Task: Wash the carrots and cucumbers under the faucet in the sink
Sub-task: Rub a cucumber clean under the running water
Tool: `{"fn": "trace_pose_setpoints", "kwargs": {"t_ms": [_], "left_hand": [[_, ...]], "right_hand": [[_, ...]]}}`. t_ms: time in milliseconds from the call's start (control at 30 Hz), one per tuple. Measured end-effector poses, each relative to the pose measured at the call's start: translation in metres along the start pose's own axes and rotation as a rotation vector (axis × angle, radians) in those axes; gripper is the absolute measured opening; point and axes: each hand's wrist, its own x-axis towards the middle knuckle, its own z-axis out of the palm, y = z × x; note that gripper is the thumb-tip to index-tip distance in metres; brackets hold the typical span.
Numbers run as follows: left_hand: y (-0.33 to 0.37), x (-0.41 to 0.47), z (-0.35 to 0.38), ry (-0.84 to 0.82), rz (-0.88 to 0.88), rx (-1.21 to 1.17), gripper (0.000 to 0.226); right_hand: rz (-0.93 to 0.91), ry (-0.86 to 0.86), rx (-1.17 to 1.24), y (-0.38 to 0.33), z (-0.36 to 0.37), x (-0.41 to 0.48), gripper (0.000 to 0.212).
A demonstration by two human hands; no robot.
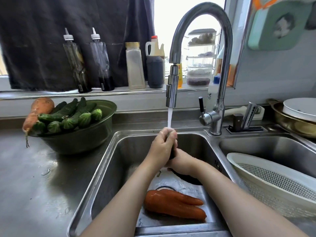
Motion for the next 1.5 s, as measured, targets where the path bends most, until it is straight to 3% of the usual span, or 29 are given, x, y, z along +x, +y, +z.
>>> {"fn": "trace_pose_setpoints", "kwargs": {"t_ms": [67, 167, 267, 400, 533, 600, 767, 867, 1100, 1200, 1300, 1367, 1500], "left_hand": [[-0.003, 0.001, 0.001, 0.041, 0.013, 0.025, 0.038], [-0.005, 0.004, 0.003, 0.104, -0.024, 0.026, 0.049], [-0.006, 0.007, 0.001, 0.097, -0.083, 0.004, 0.054], [-0.008, 0.012, -0.011, 0.057, -0.107, 0.133, 0.034], [-0.008, 0.015, -0.032, 0.24, 0.027, 0.13, 0.024], [-0.009, 0.011, -0.04, 0.186, 0.024, 0.225, 0.015], [-0.015, 0.008, -0.041, 0.036, 0.005, 0.354, 0.018], [-0.012, 0.009, -0.039, 0.046, 0.064, 0.36, 0.017], [-0.01, 0.01, -0.044, 0.257, 0.199, 0.362, 0.015], [-0.01, 0.011, -0.044, 0.313, 0.22, 0.39, 0.015], [-0.011, 0.01, -0.041, 0.257, 0.141, 0.372, 0.019], [-0.014, 0.009, -0.038, 0.17, 0.06, 0.362, 0.025], [-0.019, 0.009, -0.032, 0.067, 0.029, 0.339, 0.019]], "right_hand": [[-0.037, 0.008, -0.193, 0.002, 0.003, 0.004, 0.013], [-0.05, 0.023, -0.265, 0.005, 0.009, 0.011, 0.016], [-0.034, 0.016, -0.247, 0.008, 0.015, 0.018, 0.034], [0.068, 0.04, -0.189, 0.018, 0.016, 0.025, 0.078], [0.345, -0.139, -0.525, 0.034, 0.016, 0.013, 0.076], [0.455, -0.201, -0.629, 0.04, 0.015, 0.006, 0.06], [0.628, -0.411, -0.799, 0.038, 0.013, -0.002, 0.03], [0.728, -0.572, -0.778, 0.041, 0.019, -0.002, 0.049], [0.538, -0.341, -0.76, 0.058, 0.002, 0.01, 0.033], [0.508, -0.103, -0.524, 0.076, -0.012, 0.017, 0.016], [0.474, 0.126, -0.489, 0.071, -0.018, 0.017, 0.027], [0.465, 0.159, -0.651, 0.069, -0.016, 0.018, 0.054], [0.368, 0.146, -0.441, 0.063, -0.008, 0.022, 0.068]]}}
